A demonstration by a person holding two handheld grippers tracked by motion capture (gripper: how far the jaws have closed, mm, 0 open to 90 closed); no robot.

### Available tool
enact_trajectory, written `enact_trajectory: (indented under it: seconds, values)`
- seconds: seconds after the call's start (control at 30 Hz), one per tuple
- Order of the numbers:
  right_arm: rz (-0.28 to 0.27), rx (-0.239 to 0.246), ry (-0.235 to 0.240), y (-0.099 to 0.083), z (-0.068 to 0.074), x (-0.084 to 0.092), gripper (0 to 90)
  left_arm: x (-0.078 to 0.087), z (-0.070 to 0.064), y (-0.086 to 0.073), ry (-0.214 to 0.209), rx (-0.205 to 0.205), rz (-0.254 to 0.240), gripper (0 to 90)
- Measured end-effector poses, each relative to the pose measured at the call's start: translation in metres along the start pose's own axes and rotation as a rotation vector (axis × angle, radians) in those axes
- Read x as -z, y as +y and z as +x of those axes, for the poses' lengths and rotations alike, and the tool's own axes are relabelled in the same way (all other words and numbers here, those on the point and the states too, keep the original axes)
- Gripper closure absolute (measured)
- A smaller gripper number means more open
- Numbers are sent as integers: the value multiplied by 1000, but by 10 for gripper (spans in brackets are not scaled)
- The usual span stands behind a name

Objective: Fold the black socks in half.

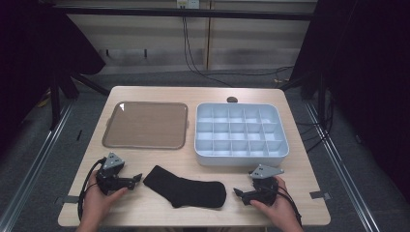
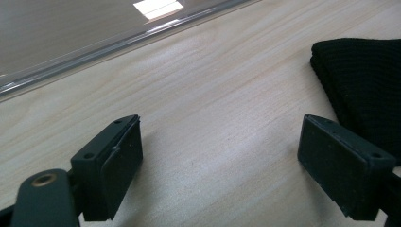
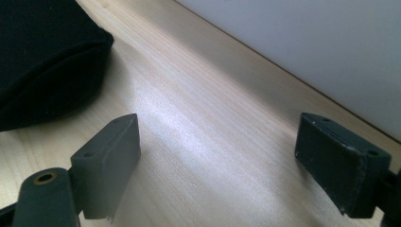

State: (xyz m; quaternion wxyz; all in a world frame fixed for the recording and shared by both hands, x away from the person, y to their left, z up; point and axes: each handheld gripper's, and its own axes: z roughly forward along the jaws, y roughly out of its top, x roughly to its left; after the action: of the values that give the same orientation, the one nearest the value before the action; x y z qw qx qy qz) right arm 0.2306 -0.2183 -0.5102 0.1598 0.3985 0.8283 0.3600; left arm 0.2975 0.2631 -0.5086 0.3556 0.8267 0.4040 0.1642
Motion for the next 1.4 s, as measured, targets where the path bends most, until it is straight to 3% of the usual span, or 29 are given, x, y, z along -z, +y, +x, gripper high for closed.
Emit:
enact_trajectory:
  seconds: [0.3, 0.67, 0.87, 1.13, 1.4]
  values:
    - [0, 0, -1, 0, 0, 0, 147, 0, 0, 0, -3, -1, 0, 139]
    - [0, -17, -13, -1, 2, 1, 147, -1, -1, 1, -18, -21, 16, 72]
    - [-1, -21, -20, -3, 4, 3, 157, -4, -3, 3, 0, 2, 20, 60]
    - [-10, -9, 2, -6, 8, 9, 235, -2, -2, 9, 16, 21, 48, 146]
    - [-3, 33, 50, -2, 21, 6, 263, -2, -4, 14, -5, 52, 71, 195]
